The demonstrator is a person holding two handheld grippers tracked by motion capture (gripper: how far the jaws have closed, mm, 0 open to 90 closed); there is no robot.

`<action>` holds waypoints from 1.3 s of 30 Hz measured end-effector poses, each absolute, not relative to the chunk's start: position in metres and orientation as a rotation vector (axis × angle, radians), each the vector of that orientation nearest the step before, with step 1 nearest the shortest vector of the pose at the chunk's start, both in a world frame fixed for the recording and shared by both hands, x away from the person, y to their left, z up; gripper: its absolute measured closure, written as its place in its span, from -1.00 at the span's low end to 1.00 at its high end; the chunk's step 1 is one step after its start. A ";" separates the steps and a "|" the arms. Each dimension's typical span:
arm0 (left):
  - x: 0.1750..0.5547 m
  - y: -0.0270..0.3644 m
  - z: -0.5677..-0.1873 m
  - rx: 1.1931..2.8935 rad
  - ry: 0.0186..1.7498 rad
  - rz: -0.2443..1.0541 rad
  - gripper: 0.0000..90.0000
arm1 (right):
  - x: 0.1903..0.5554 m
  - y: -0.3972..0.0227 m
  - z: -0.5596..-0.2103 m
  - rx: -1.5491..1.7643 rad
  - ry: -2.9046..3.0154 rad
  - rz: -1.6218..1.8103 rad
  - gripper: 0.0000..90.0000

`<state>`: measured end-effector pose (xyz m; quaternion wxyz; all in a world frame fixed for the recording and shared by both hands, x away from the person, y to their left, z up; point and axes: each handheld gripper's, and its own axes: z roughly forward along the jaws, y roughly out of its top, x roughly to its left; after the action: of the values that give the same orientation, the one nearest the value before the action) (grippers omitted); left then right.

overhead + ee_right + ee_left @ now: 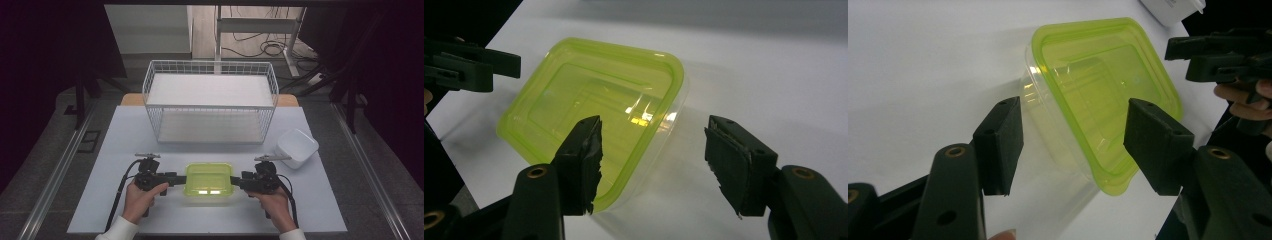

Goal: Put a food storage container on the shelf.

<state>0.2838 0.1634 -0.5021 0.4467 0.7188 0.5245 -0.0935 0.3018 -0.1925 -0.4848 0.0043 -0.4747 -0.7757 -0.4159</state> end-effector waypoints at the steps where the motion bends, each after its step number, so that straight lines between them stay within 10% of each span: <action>1: 0.285 0.162 -0.503 1.782 1.301 -0.236 -0.07 | 0.303 -0.192 -0.488 -1.486 -2.423 -1.295 -0.08; 21: 0.293 0.160 -0.522 1.707 1.303 -0.413 0.33 | 0.309 -0.186 -0.505 -1.489 -2.319 -1.255 0.09; 39: 0.288 0.155 -0.523 1.710 1.291 -0.409 0.70 | 0.310 -0.195 -0.509 -1.515 -2.108 -1.293 0.70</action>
<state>0.2881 0.1549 -0.5234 0.4620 0.6952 0.5249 -0.1664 0.3098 -0.1954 -0.5091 0.1202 -0.5186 -0.7216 -0.4425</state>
